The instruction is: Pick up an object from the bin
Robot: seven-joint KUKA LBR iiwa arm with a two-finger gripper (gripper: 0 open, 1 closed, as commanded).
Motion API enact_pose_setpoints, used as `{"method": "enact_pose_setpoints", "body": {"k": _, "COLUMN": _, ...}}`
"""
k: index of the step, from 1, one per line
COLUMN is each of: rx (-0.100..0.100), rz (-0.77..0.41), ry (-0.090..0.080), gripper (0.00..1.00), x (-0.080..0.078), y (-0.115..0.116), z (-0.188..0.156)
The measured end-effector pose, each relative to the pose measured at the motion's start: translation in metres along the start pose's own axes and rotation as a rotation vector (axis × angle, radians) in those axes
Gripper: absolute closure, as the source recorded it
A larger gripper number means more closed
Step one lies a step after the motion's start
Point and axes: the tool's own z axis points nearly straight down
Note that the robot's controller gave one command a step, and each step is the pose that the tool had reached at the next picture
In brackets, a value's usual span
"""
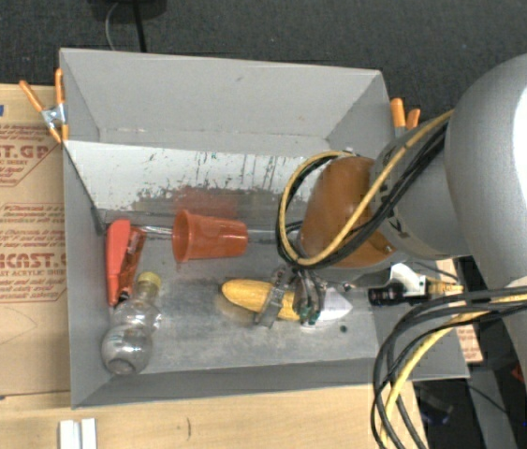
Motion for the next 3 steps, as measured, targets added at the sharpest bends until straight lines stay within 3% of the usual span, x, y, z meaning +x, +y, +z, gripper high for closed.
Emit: {"method": "enact_pose_setpoints", "body": {"k": 3, "rx": 0.0, "rz": 0.001, "ry": 0.001, "gripper": 1.0, "x": 0.001, "y": 0.0002, "z": -0.0056}}
